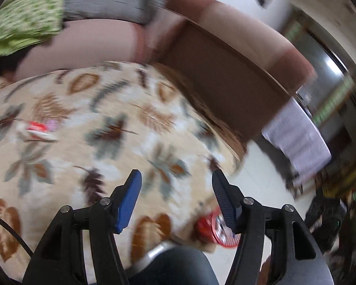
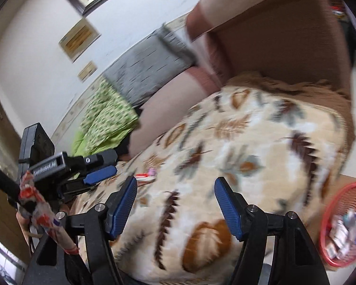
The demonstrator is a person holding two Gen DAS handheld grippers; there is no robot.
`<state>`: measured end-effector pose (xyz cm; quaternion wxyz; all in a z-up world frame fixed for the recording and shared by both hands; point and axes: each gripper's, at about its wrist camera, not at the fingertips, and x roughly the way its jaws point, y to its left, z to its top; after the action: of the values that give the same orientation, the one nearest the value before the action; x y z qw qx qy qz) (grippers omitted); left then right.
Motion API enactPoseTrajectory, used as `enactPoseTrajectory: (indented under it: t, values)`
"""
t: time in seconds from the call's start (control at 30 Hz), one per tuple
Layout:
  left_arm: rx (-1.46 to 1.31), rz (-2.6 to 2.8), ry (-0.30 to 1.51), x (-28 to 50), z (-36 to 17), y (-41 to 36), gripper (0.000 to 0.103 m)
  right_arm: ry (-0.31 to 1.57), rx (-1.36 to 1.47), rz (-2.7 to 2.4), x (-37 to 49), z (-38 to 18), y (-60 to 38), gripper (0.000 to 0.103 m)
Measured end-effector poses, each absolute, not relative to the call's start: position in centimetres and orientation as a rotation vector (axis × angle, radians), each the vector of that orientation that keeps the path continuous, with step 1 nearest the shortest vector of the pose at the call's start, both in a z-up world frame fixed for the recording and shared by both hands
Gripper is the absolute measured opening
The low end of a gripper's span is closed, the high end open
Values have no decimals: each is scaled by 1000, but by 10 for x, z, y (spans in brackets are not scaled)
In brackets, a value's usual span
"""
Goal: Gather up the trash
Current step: 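Move both open tools back over the toothpaste wrapper and purple candy, then grasp the white-red toothpaste wrapper with the left tool while the right tool grasps the purple candy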
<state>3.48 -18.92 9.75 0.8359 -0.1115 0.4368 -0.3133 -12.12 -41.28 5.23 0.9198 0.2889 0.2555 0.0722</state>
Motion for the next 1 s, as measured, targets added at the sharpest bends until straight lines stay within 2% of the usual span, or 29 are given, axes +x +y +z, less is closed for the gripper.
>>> enactPoseTrajectory:
  t: [0.3,0.43,0.57,0.73,0.8,1.0]
  values:
    - [-426,-360,993,154,84,-101,61,619,528,301,8,47,-341,72]
    - [-512,-291,980,186,51,-66,61,673,497,356,64,29,-316,72]
    - [-416,-148,1009,210,20,-47,61,738,492,418,109,4,-297,72]
    - [-475,-66,1078,236,-12,-20,61,813,486,478,166,-33,-266,70]
    - [-510,-47,1107,241,-22,-11,61,850,491,502,188,-48,-254,64]
    - [-576,-27,1167,254,-46,-1,61,937,485,501,245,-87,-228,57]
